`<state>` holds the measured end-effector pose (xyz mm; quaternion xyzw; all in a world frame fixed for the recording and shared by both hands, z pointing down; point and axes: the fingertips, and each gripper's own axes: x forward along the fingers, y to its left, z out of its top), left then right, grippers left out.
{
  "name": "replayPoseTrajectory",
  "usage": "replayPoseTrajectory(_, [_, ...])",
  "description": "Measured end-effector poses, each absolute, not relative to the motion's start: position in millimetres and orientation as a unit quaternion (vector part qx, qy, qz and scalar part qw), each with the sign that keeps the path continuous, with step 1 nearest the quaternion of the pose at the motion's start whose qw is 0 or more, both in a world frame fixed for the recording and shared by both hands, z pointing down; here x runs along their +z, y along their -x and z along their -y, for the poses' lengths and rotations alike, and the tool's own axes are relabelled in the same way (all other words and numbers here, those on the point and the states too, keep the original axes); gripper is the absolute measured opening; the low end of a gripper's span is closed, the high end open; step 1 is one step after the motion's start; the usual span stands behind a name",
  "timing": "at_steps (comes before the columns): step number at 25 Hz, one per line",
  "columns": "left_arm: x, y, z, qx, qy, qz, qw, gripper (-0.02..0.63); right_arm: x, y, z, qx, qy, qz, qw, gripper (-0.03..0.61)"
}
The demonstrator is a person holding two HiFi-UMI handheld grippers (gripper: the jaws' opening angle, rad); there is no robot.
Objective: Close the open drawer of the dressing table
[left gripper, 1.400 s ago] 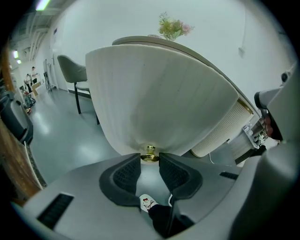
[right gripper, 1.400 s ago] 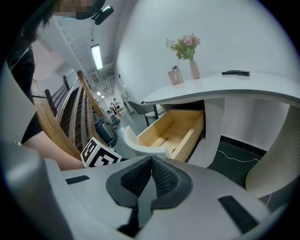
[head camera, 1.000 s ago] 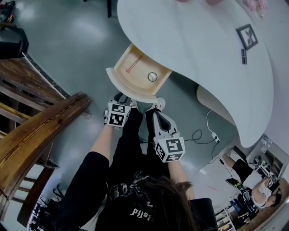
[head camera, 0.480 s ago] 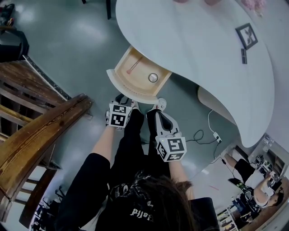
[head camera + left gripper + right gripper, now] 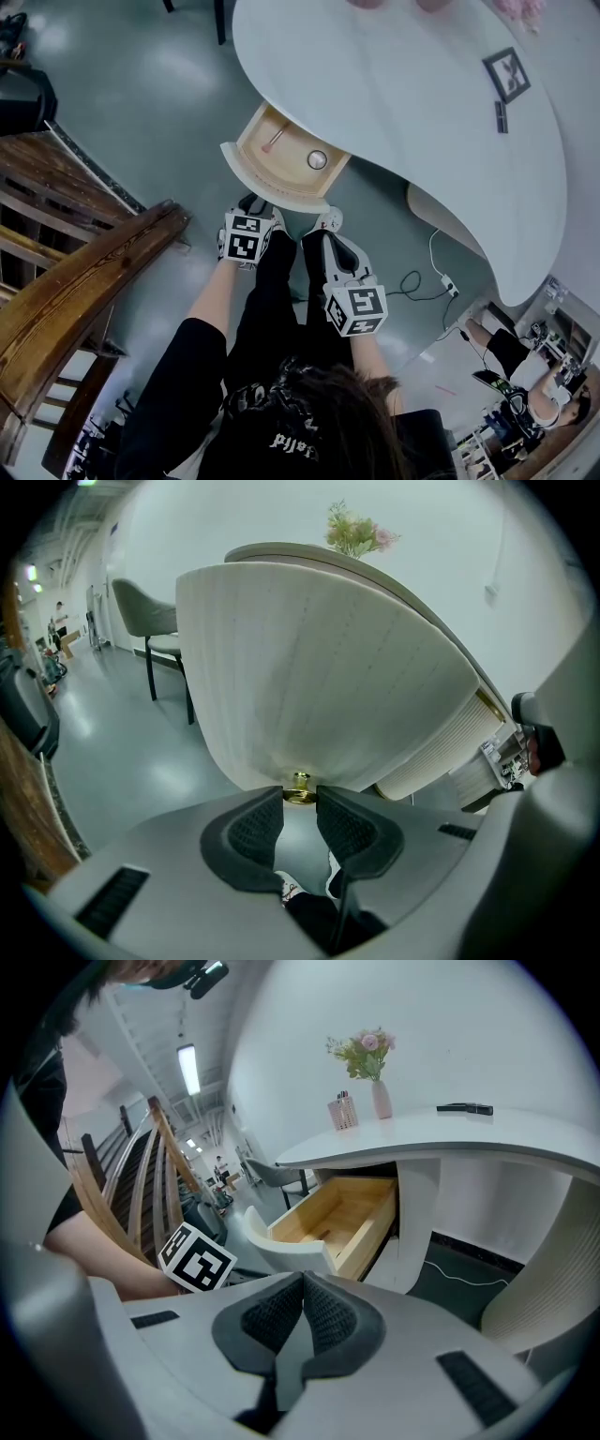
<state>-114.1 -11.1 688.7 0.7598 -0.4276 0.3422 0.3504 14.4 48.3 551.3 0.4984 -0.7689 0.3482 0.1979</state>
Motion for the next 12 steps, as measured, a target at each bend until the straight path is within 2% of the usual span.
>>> replayPoseTrajectory(12, [688.0, 107.2, 23.3, 0.337, -0.759, 0.431, 0.353, 0.124, 553.2, -19.7, -39.7, 0.350, -0.502, 0.767, 0.195, 0.026])
